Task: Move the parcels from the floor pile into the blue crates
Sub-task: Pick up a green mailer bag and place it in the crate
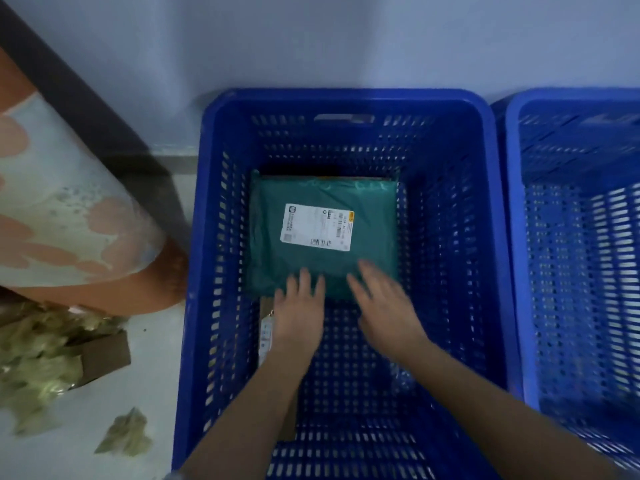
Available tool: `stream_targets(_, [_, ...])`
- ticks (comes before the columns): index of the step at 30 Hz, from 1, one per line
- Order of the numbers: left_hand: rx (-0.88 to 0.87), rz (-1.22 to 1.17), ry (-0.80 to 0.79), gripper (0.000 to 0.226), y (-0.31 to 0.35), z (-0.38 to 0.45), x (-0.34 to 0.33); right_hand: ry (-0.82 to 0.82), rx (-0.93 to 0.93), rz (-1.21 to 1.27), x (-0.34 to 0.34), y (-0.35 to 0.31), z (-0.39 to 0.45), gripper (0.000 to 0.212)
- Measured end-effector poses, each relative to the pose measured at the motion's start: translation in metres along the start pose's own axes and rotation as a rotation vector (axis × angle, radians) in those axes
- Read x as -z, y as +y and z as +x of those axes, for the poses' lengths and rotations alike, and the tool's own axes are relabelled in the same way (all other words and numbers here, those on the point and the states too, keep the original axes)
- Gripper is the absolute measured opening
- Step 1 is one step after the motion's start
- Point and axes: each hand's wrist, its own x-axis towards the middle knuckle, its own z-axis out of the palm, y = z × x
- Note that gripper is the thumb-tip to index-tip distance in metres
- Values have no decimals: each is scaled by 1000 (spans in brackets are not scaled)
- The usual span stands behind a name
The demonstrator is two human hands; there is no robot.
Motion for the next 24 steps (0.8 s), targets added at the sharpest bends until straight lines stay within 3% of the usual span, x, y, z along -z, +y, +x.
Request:
stream_targets(2, [-39, 172, -57, 65, -4, -4, -15, -52, 111, -134, -11, -11, -5, 83])
stream_targets(6, [-81, 315, -126, 81, -24, -5, -35, -289, 110, -438, -29, 5, -8, 76])
stream_targets(14, [-126, 504, -115, 102, -58, 17, -29, -370, 110, -754, -19, 14, 13, 91])
stream_targets(16, [-30, 530, -67, 94, -67, 27, -15, -348, 74, -762, -9, 17, 27, 93])
stream_targets(18, [77, 521, 0, 71, -76, 46, 10, -365, 12, -734, 4, 21, 43, 92])
stream_targets(20, [124, 474, -44, 61, -77, 59, 27, -437, -14, -664, 14, 23, 52, 89])
stream_targets(24, [72, 384, -114, 57, -48, 39, 26, -427, -79, -329, 11, 8, 39, 77])
